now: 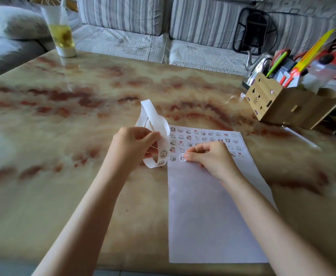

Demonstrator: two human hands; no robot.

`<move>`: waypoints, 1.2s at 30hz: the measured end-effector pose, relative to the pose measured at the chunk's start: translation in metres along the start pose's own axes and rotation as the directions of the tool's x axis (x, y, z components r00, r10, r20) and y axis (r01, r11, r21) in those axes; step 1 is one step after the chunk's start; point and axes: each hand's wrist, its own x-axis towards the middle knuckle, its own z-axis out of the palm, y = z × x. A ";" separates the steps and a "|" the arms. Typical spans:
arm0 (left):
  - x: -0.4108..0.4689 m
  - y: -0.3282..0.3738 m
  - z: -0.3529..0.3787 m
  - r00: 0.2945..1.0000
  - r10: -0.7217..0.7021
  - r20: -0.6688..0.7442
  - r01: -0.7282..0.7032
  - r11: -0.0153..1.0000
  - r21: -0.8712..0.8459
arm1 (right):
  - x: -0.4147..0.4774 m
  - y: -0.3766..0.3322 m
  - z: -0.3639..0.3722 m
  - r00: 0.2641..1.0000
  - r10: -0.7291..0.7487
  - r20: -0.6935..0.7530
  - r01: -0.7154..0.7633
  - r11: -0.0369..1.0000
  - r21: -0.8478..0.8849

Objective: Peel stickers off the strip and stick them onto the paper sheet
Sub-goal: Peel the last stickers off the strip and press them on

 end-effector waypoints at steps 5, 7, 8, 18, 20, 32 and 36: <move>-0.001 0.002 0.000 1.000 -0.002 -0.003 0.002 1.000 0.007 | 0.002 0.003 0.003 1.000 0.005 -0.029 -0.006 0.999 -0.045; -0.002 0.002 0.000 1.000 -0.009 -0.007 0.009 1.000 0.006 | 0.002 0.003 0.004 0.999 0.005 -0.043 -0.008 0.997 -0.071; -0.002 0.002 0.000 1.000 -0.011 -0.008 0.011 1.000 0.003 | 0.002 0.004 0.004 0.999 0.002 -0.047 -0.006 0.997 -0.078; -0.002 0.003 0.000 1.000 -0.004 -0.011 0.004 1.000 0.013 | 0.005 0.008 0.008 0.996 -0.029 -0.083 0.017 0.990 -0.143; -0.003 0.004 0.000 1.000 0.000 -0.009 0.000 1.000 0.013 | 0.005 0.009 0.010 0.995 -0.043 -0.092 0.028 0.987 -0.160; -0.005 0.005 -0.001 1.000 -0.010 0.000 0.010 1.000 0.013 | 0.006 0.013 0.004 0.993 -0.111 -0.047 0.097 0.968 -0.232; -0.005 0.006 0.000 1.000 -0.018 0.000 0.018 1.000 0.017 | 0.010 0.015 0.001 0.995 -0.097 -0.035 0.087 0.970 -0.227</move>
